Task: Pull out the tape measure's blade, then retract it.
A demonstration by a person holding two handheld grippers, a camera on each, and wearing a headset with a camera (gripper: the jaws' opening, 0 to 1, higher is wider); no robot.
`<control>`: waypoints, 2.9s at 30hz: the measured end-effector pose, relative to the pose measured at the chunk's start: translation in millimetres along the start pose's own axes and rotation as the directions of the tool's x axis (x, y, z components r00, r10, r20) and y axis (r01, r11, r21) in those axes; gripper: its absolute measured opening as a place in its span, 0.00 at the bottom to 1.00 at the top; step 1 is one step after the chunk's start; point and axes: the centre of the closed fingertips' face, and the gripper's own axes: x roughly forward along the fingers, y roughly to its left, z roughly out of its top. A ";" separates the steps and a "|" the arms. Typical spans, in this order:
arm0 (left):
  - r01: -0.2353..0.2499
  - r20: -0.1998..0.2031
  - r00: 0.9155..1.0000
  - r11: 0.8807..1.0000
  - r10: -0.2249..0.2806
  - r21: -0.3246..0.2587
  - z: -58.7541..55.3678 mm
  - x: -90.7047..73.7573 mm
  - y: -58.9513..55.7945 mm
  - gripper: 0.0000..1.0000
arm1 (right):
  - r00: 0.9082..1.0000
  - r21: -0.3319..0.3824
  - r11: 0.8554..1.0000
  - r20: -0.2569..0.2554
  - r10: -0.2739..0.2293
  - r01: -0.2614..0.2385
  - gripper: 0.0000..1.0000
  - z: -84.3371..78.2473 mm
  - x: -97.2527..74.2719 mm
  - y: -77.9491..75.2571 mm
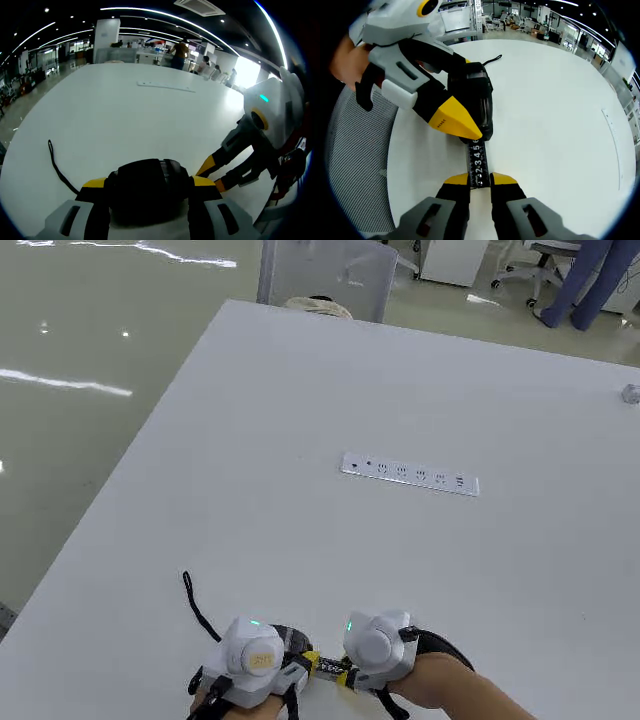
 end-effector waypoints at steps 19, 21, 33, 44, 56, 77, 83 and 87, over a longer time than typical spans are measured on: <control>0.005 0.000 1.000 1.000 -0.005 -0.007 0.1 -0.2 0.0 0.60 | 1.000 0.005 1.000 0.030 0.007 -0.007 0.16 13.4 6.2 1.3; 0.006 0.000 1.000 1.000 -0.006 -0.010 0.2 -0.3 0.0 0.60 | 0.999 0.033 0.999 0.047 0.008 -0.010 0.16 16.2 6.8 1.8; 0.016 0.001 1.000 1.000 -0.016 -0.019 -0.1 -0.8 0.4 0.60 | 0.998 0.002 1.000 0.063 0.011 -0.011 0.16 24.9 15.3 2.6; 0.020 0.001 1.000 1.000 -0.020 -0.023 -0.1 -0.9 0.1 0.60 | 0.993 -0.031 0.999 0.114 0.019 -0.016 0.17 25.3 14.3 3.4; 0.024 0.002 1.000 0.999 -0.024 -0.031 -0.7 0.1 0.2 0.60 | 0.993 -0.061 0.998 0.110 0.029 -0.023 0.16 16.8 8.8 6.0; 0.055 0.008 0.998 0.997 -0.055 -0.059 -0.7 -2.9 0.0 0.60 | 0.992 -0.017 1.000 0.120 0.024 -0.022 0.14 27.3 14.4 2.6; 0.059 0.007 0.998 0.996 -0.058 -0.060 -0.7 -3.1 -0.6 0.60 | 0.992 -0.023 0.999 0.125 0.031 -0.029 0.15 27.9 14.9 1.9; 0.062 0.003 0.998 0.996 -0.062 -0.064 -0.9 -3.1 -0.8 0.60 | 0.991 -0.036 0.999 0.127 0.032 -0.028 0.14 29.3 14.7 2.3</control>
